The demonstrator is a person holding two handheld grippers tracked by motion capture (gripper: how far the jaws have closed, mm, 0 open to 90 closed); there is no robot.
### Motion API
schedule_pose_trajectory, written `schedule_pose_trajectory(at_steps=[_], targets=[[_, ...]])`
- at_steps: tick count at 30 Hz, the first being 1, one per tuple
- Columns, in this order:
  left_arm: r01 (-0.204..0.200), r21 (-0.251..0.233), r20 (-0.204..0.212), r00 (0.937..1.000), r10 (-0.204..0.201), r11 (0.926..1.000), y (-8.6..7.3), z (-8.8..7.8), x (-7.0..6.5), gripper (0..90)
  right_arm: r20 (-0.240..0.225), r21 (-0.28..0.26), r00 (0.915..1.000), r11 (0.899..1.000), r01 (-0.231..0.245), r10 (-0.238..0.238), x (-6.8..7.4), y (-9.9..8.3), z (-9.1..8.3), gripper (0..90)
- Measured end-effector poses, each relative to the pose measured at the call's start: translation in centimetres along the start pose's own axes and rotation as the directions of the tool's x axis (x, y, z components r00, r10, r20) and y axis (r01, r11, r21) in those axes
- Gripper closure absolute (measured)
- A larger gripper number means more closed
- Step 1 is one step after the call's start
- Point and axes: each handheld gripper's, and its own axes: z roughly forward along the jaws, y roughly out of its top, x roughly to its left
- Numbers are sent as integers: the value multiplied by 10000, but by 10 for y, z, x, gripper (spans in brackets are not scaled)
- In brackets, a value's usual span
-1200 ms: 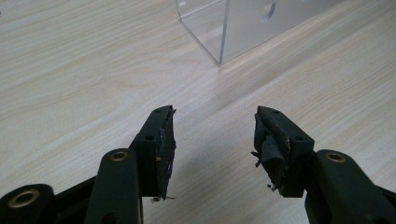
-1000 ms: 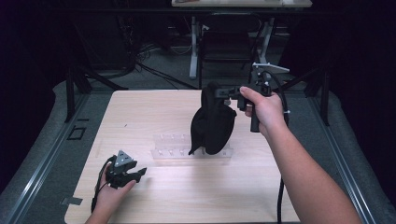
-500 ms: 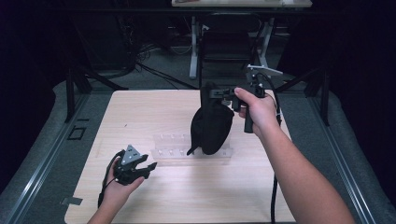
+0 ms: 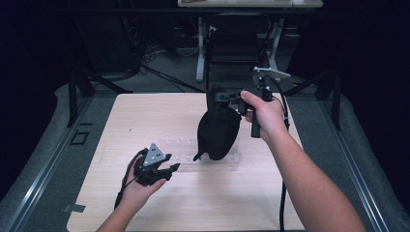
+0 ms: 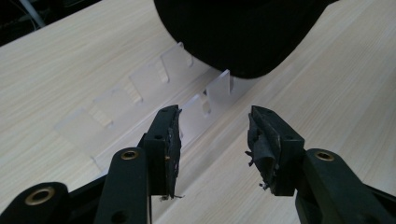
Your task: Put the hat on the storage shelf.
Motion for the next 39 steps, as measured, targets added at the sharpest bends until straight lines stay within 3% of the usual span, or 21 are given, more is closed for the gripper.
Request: schedule_pose_trajectory(at_steps=[11,22,30,39], targets=[[-758,-422,380,9963,774,9962,35,-1,-24,565,29,-69,10000,10000,68,-68,1,0,0,858],[-1046,-452,513,9930,1068,9935,49,7,-36,589,10,-76,10000,9999,96,-95,1,0,2,853],[-1120,-322,555,9920,1136,9932,53,14,-38,689,-17,-110,10000,9999,86,-86,2,0,3,849],[-1412,-496,534,9882,1438,9887,63,16,-46,718,-33,-131,10000,9999,81,-82,3,0,5,848]])
